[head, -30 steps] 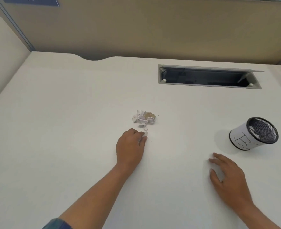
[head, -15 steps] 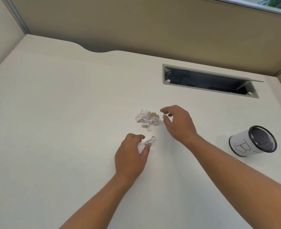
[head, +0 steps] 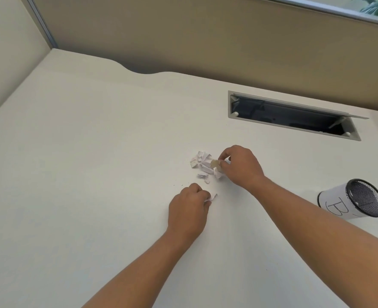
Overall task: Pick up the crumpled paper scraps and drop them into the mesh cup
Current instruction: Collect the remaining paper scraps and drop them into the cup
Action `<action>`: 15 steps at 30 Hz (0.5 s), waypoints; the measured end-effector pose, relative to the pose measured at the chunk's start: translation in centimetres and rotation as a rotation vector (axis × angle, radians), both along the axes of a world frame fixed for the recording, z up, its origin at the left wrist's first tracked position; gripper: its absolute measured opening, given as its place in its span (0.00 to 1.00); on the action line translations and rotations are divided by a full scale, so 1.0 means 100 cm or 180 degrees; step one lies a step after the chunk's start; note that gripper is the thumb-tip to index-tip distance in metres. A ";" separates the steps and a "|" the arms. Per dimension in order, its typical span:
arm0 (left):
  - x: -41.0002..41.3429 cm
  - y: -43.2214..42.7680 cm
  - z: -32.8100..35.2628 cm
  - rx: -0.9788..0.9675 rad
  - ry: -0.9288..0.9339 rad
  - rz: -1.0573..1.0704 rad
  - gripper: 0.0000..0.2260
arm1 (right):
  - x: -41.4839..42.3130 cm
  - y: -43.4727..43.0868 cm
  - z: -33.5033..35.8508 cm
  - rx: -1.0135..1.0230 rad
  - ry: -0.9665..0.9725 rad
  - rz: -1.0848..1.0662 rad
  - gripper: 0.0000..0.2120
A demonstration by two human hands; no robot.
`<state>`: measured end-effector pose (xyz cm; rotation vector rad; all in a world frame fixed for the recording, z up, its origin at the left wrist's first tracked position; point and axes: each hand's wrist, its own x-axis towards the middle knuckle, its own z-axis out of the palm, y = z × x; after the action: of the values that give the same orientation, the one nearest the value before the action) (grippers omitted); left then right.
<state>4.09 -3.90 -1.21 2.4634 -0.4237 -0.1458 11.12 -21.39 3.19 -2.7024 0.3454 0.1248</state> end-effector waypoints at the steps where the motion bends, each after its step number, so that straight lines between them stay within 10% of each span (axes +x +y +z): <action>1: -0.001 0.000 0.001 0.0047 -0.0028 -0.0015 0.08 | -0.001 -0.001 0.000 -0.0003 0.0006 -0.0014 0.05; 15: -0.032 -0.008 0.031 -0.0352 0.0108 0.0617 0.07 | -0.089 -0.032 0.008 0.1115 -0.0815 -0.0767 0.08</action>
<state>0.87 -4.75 1.87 2.3737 -0.1720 -0.0811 2.22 -24.64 3.97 -2.2769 0.5136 -0.2097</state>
